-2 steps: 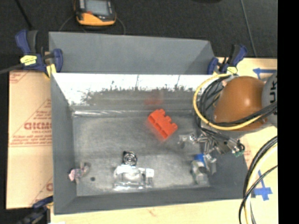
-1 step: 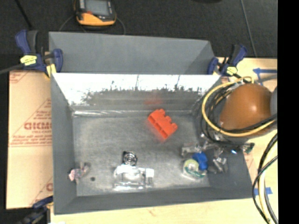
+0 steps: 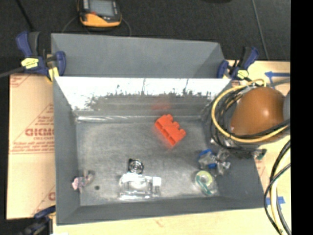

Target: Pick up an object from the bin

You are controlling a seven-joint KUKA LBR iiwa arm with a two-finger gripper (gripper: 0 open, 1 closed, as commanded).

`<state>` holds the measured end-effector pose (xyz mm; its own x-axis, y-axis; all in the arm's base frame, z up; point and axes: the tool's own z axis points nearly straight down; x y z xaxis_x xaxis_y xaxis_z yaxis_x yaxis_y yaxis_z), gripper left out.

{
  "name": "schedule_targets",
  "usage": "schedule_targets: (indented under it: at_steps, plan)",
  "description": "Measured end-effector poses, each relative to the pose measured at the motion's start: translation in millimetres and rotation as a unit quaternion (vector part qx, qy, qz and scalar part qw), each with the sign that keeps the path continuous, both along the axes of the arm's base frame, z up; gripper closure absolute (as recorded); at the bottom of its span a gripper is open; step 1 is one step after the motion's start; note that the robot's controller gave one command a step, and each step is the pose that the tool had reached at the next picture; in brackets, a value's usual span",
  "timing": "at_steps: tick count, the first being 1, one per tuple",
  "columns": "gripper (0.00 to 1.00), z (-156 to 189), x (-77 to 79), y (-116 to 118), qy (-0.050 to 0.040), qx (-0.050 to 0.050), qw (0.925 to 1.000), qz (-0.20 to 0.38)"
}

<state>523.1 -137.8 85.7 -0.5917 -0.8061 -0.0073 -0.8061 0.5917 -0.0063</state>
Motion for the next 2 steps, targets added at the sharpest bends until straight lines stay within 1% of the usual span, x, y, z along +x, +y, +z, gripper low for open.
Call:
schedule_targets:
  at_steps: [1,2]
  plan:
    - [0.00,-1,-0.9,2,0.0016,0.002,1.0000,0.000]
    - [0.00,4,-26.9,15,0.0069,0.002,0.9626,0.271]
